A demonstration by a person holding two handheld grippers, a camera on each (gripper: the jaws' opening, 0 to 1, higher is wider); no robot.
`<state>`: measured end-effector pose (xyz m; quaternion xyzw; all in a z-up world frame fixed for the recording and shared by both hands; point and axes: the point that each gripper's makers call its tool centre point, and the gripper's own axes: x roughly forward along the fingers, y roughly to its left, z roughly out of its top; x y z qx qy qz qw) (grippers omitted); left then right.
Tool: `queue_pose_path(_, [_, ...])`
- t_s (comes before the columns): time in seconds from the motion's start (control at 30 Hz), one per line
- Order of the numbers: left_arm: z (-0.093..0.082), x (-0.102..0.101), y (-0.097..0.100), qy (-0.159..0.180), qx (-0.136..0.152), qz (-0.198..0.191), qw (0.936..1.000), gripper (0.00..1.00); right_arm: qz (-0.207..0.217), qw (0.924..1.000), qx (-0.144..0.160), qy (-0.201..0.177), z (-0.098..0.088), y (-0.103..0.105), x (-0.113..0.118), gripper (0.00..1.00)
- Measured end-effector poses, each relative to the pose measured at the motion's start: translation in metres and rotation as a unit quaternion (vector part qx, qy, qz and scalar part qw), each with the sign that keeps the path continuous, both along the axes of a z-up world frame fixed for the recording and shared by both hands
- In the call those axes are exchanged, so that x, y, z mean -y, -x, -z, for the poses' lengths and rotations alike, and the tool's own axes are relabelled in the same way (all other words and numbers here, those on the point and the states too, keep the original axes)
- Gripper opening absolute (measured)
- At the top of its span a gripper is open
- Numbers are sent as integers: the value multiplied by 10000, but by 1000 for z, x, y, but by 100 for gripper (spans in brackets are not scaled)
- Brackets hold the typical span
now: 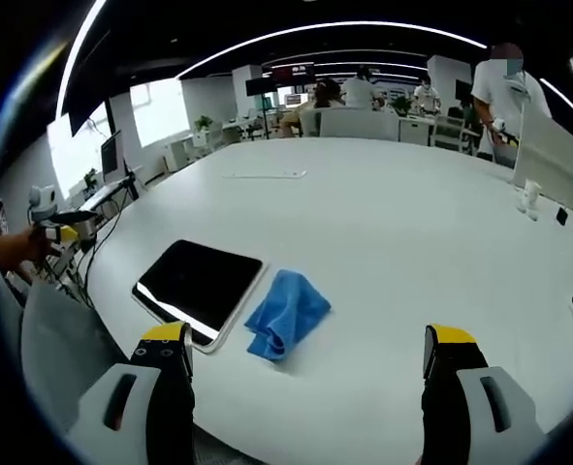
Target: Wipe the mirror surface with the cleaning cloth until all visible marks leave the cleaned area.
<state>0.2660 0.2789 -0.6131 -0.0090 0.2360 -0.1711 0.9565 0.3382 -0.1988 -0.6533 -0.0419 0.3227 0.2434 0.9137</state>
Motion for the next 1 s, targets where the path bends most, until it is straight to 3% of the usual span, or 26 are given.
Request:
queue_pose_path(0.1, [-1,0,-1,16,20,-7,10000,99,-27,10000,12,25,-4,0,-2,83])
queue_pose_path(0.33, [-1,3,-1,-3,59,31,10000,99,117,9999,64,-79,-12,-8,-6,82])
queue_pose_path(0.57, [-1,7,-3,35,84,41,9999,99,62,9994,218,-251,-19,-16,-20,91])
queue_pose_path(0.8, [-5,3,-6,115,119,-55,9998,99,52,9997,154,-196,-14,-19,-21,98])
queue_pose_path(0.9, [-9,4,-5,121,183,-64,9997,99,83,9996,188,-198,-14,-25,-24,98])
queue_pose_path(1.0, [2,5,1,105,55,-57,9999,99,38,9997,148,-203,-10,-33,-34,96])
